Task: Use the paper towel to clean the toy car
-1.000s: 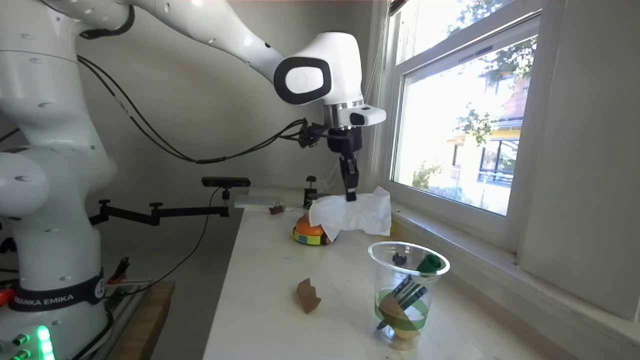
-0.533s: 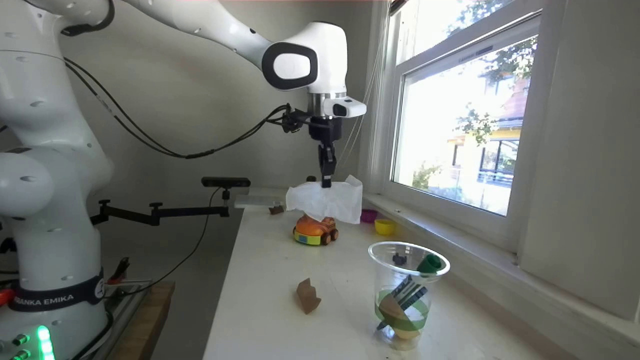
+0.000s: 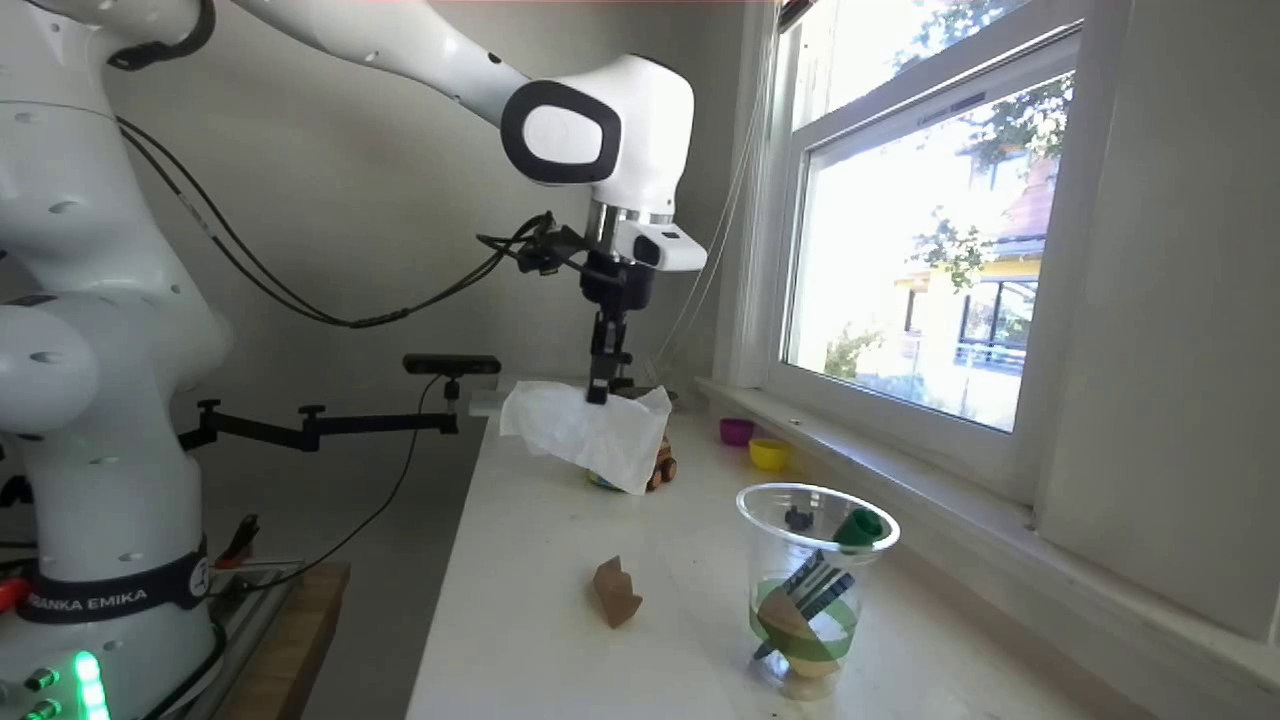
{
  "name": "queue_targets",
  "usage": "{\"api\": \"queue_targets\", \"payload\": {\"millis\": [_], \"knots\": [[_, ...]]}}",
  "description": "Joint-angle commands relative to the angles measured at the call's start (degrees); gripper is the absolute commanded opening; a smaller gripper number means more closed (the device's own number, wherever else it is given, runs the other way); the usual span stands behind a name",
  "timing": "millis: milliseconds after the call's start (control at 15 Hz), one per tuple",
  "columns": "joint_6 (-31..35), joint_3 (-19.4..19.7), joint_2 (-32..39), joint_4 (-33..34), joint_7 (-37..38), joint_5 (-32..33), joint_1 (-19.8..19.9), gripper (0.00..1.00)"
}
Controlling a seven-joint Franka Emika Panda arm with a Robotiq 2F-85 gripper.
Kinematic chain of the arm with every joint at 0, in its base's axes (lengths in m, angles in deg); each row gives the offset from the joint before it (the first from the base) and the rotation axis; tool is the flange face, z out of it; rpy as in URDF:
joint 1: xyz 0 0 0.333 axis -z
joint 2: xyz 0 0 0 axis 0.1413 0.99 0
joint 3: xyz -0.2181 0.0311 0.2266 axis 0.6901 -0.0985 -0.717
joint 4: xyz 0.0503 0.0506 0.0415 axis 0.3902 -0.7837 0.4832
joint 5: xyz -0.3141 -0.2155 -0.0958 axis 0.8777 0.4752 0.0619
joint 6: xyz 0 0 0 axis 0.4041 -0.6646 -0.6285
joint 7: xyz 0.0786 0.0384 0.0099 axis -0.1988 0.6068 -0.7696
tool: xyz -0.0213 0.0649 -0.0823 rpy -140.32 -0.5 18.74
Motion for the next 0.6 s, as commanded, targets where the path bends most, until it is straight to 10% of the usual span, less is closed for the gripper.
{"api": "queue_targets", "payload": {"millis": [0,533], "knots": [[-2.3,0.3,-0.5,-1.1,-1.7,-1.5,0.3,0.00],[-1.5,-0.1,3.9,1.1,-2.8,-5.7,-0.4,0.00]]}}
